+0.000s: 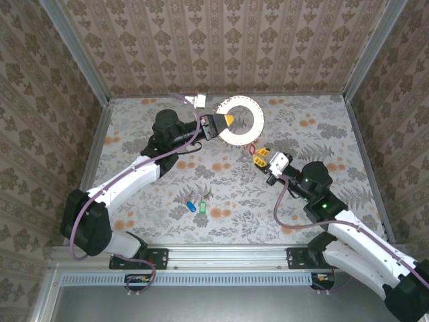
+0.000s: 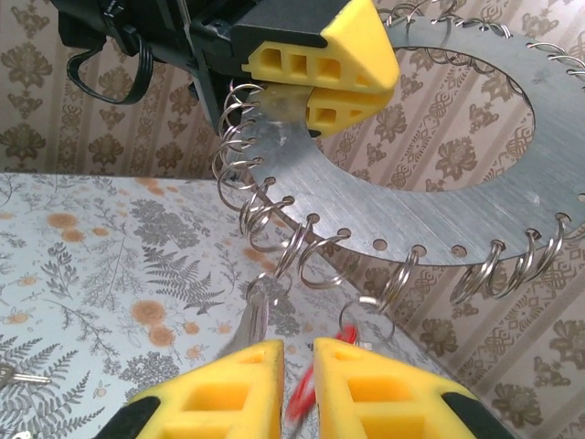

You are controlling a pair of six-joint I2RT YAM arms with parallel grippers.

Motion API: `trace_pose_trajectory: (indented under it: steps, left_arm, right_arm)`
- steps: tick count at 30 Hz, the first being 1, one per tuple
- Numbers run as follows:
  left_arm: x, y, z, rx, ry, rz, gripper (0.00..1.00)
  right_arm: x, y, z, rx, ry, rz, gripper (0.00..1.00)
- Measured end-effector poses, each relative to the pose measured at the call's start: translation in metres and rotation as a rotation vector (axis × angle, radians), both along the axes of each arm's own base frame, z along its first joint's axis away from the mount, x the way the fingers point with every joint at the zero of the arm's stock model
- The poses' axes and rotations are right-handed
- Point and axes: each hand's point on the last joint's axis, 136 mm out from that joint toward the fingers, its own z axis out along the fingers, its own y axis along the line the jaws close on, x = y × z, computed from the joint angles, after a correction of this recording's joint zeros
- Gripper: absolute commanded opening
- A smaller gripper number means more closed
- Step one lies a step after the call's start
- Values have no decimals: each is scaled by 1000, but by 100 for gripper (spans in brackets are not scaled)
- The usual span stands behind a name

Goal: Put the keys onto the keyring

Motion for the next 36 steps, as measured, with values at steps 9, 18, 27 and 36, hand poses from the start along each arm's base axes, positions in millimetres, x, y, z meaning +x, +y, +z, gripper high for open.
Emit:
trace_pose_trajectory:
  steps: [9,18,27,36]
  left_arm:
    - [-1,0,0,0,-1,-4,0]
    - [0,0,2,-8,-12,-4,0]
    - [3,1,2,-12,-16,4,0]
    - [2,1,4,-16,-22,-2,0]
  right_arm:
    - [16,13,-8,0,0,6,19]
    - [30,14,-5,16,-21,-37,20]
    - [36,11,-4,24,-31,-71,22]
    - [40,6,2,43,-48,-105,18]
